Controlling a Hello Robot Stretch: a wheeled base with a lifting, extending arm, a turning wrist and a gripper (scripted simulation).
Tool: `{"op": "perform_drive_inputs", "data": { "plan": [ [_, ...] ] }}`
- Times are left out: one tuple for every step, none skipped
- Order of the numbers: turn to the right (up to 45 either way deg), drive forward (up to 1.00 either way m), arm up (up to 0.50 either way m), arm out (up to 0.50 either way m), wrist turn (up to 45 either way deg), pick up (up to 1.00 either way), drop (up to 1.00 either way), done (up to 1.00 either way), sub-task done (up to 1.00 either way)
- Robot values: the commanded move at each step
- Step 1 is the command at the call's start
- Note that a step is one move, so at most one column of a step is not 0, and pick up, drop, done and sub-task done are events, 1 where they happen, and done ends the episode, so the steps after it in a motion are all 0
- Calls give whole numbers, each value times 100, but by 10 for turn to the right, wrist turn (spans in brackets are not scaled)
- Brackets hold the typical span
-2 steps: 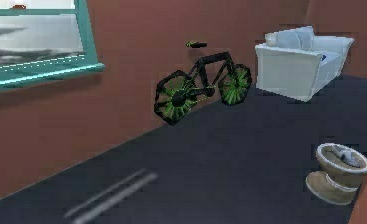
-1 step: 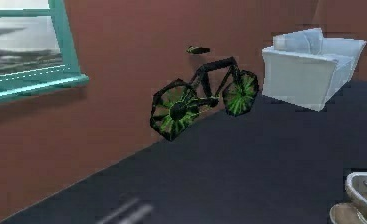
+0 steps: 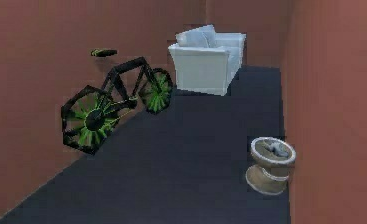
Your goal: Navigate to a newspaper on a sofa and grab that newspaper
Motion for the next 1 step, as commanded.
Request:
{"op": "perform_drive_inputs", "data": {
  "plan": [
    [0, 100, 0, 0, 0, 0, 0, 0, 0]
  ]
}}
